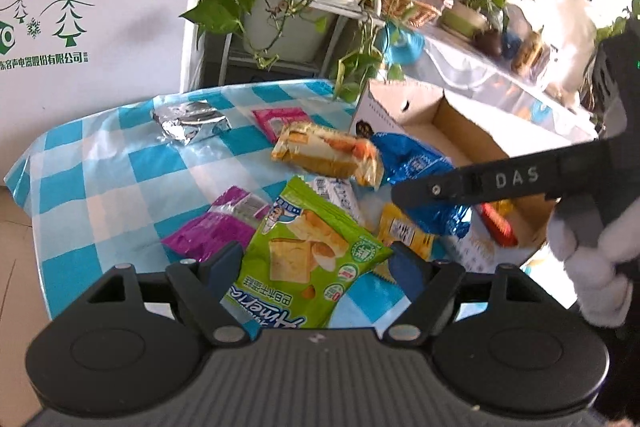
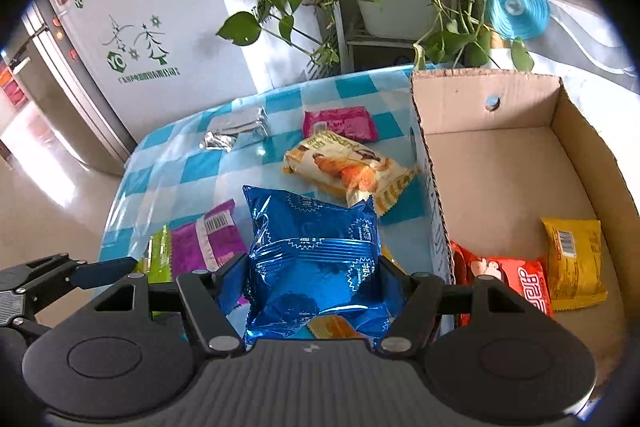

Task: Organize snacks
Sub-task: 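Grasp and lift the blue bag with the right gripper while the left gripper lifts the green pack, then carry both packs over the cardboard box and open both grippers to drop them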

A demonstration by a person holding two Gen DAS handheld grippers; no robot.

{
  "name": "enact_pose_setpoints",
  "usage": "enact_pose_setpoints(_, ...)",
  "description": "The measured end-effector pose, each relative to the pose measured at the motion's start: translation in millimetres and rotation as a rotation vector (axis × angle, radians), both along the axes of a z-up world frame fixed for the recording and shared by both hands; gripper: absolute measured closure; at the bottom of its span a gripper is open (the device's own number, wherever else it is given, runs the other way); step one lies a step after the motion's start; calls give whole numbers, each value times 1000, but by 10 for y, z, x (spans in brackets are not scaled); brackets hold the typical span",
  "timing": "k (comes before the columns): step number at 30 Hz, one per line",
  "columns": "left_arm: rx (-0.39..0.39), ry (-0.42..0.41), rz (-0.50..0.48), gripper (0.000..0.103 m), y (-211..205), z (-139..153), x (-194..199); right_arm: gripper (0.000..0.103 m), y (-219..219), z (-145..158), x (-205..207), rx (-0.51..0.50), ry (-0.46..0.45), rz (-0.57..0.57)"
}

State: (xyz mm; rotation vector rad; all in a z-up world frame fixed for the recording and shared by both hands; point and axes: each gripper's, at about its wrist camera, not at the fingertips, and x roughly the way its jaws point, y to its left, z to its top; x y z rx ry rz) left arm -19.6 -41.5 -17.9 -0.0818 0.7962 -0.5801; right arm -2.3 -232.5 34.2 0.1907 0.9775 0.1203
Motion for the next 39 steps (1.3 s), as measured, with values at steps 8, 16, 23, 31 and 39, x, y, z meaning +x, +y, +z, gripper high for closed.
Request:
enact_pose_setpoints(8, -55, 13, 90, 24, 21, 34, 69, 30, 22, -16, 33, -13, 3, -7)
enact_pose_setpoints(16, -85, 12, 150, 24, 54, 78, 111, 30, -61, 126, 80, -46, -24, 6)
enact_pose_setpoints(23, -100, 36, 218, 24, 82, 36, 164, 30, -129, 166, 147, -99, -42, 11)
enact_pose_setpoints(31, -102, 68, 269, 24, 43, -48, 219, 30, -174, 198, 129, -84, -64, -13)
enact_pose_setpoints(39, -82, 77, 274, 24, -39, -104, 232, 29, -290, 234, 72, -79, -78, -32)
